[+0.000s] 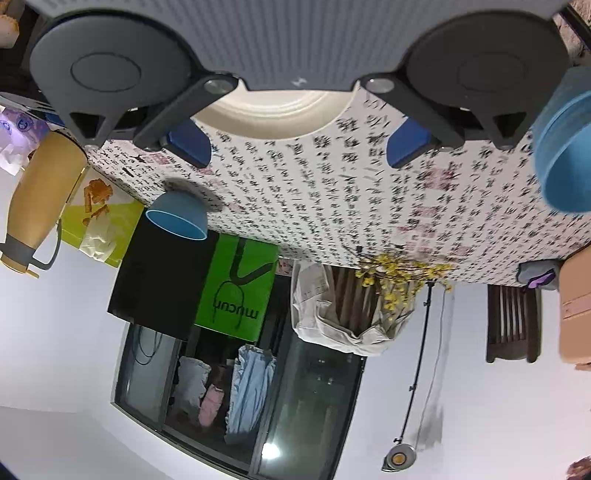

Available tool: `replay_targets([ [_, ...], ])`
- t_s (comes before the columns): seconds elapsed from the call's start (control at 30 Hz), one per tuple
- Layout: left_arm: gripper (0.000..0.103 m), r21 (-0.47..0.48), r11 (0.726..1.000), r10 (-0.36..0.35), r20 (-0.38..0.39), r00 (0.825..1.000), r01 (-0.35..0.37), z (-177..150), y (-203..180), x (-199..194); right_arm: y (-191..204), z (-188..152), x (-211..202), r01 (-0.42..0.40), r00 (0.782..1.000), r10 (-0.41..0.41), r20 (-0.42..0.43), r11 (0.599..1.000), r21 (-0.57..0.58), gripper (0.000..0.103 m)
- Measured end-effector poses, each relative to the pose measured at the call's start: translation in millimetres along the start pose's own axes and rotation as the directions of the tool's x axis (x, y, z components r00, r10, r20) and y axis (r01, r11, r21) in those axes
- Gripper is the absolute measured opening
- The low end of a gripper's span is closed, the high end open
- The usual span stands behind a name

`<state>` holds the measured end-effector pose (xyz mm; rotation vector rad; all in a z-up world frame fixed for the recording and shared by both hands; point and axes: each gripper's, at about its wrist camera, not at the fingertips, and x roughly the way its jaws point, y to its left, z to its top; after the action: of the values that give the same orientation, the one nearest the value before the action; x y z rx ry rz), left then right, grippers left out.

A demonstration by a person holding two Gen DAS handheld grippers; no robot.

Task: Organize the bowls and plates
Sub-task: 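Move both open grippers toward the last blue bowl beside the green bag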

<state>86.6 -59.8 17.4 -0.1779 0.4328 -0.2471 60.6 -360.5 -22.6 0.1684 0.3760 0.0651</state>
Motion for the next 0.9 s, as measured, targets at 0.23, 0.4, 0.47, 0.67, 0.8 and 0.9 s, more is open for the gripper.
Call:
replay_targets([
  [0.23,0.103,0.038,0.999,-0.002,-0.023,1.000,0.002,17.1,-26.8,22.7,-18.5,20.1,10.5,0.015,1.000,-0.015,0.006,1.000,0.006,0.103],
  [0.4,0.103,0.015,1.000,-0.013,-0.077,0.997,0.014,32.5,-39.3,46.0,-33.4,36.9,19.2,0.026,1.000,-0.026,0.005,0.999,0.031,0.103],
  [0.47,0.103,0.010,1.000,-0.016,-0.093,0.996,0.017,38.5,-43.8,54.4,-38.2,43.0,22.5,0.033,0.999,-0.033,0.006,0.999,0.037,0.103],
  [0.67,0.103,0.017,1.000,-0.018,-0.136,0.991,0.021,59.5,-64.5,80.6,-52.6,65.6,31.5,0.044,0.999,-0.044,0.013,0.997,0.057,0.103],
  [0.8,0.103,0.037,0.999,-0.018,-0.168,0.986,0.024,72.9,-81.4,97.7,-61.2,79.8,40.7,0.046,0.999,-0.046,0.006,0.996,0.079,0.103],
  [0.9,0.103,0.041,0.998,-0.028,-0.191,0.981,0.037,83.0,-93.7,109.3,-69.6,90.7,49.9,0.050,0.999,-0.050,-0.003,0.993,0.110,0.103],
])
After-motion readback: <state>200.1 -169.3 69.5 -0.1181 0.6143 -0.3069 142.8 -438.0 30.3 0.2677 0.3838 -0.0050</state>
